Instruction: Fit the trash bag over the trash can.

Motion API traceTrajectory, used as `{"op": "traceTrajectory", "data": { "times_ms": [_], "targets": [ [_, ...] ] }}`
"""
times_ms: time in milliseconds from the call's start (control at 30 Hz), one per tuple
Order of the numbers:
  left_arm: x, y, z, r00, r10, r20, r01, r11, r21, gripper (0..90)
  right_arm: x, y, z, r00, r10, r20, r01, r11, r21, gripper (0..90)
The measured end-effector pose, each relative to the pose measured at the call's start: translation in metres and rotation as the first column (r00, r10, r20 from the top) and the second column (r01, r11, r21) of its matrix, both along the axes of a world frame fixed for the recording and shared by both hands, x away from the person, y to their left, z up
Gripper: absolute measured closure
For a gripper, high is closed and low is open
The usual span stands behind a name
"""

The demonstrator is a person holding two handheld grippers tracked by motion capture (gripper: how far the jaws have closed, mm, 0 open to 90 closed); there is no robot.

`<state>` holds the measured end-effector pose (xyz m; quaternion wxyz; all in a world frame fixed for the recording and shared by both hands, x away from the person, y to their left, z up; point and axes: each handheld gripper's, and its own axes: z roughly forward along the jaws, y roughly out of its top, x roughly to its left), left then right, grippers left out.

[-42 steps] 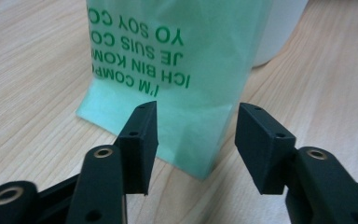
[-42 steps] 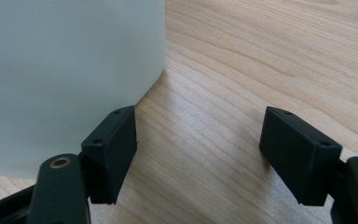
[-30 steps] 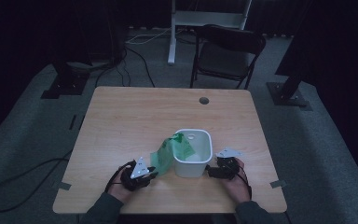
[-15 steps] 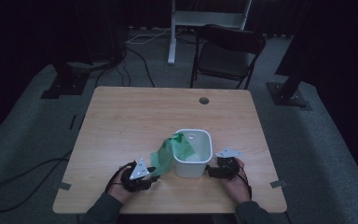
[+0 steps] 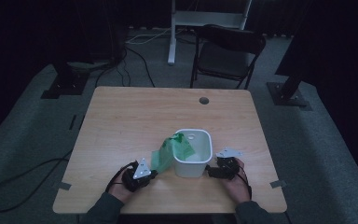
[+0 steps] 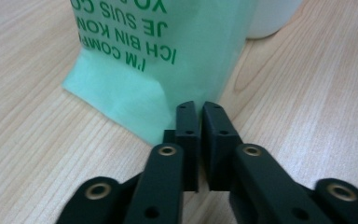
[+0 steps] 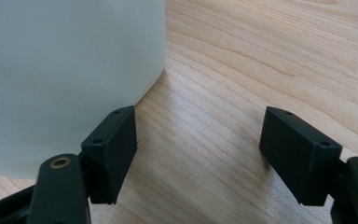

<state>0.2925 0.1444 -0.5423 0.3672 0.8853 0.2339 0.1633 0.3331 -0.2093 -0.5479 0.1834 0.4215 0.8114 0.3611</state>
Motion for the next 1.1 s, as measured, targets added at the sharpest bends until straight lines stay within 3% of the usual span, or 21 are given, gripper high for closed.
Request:
{"op": "traceTrajectory", "data": {
  "times_ms": [300, 433, 500, 600, 667, 800, 900, 967, 1100],
  "targets": [
    [0.002, 0.006, 0.004, 0.9998, 0.02, -0.009, -0.02, 0.9985, -0.052, 90.0, 0.0, 0.0, 0.0, 1.0, 0.0, 0.0, 0.0, 1.0, 0.0, 26.9],
    [0.004, 0.011, 0.008, 0.9995, 0.027, -0.018, -0.029, 0.994, -0.106, 90.0, 0.0, 0.0, 0.0, 1.0, 0.0, 0.0, 0.0, 1.0, 0.0, 26.9],
    [0.005, 0.013, 0.013, 0.9994, 0.031, -0.015, -0.032, 0.9886, -0.147, 90.0, 0.0, 0.0, 0.0, 1.0, 0.0, 0.0, 0.0, 1.0, 0.0, 26.9],
    [0.007, 0.019, 0.024, 0.9993, 0.037, -0.005, -0.037, 0.9727, -0.229, 90.0, 0.0, 0.0, 0.0, 1.0, -0.001, 0.0, 0.001, 1.0, 0.0, 26.9],
    [0.007, 0.022, 0.032, 0.9991, 0.041, 0.009, -0.037, 0.965, -0.26, 90.0, 0.0, 0.0, 0.0, 1.0, 0.0, 0.0, 0.0, 1.0, 0.0, 26.9],
    [0.008, 0.027, 0.046, 0.9985, 0.043, 0.034, -0.031, 0.9544, -0.297, 90.0, 0.0, 0.0, 0.0, 1.0, 0.0, 0.0, 0.0, 1.0, -0.001, 26.9],
    [0.01, 0.029, 0.058, 0.9971, 0.049, 0.059, -0.028, 0.9504, -0.31, 90.0, 0.0, 0.0, 0.0, 1.0, 0.002, 0.0, -0.002, 1.0, -0.001, 25.5],
    [0.011, 0.031, 0.07, 0.9955, 0.048, 0.081, -0.019, 0.945, -0.326, 90.0, 0.001, 0.001, 0.0, 1.0, 0.001, -0.008, -0.001, 1.0, -0.006, 20.4],
    [0.012, 0.033, 0.099, 0.9898, 0.037, 0.138, 0.016, 0.9307, -0.366, 90.0, 0.001, 0.0, 0.0, 0.9999, 0.007, -0.008, -0.007, 1.0, -0.007, 20.6]
  ]
}}
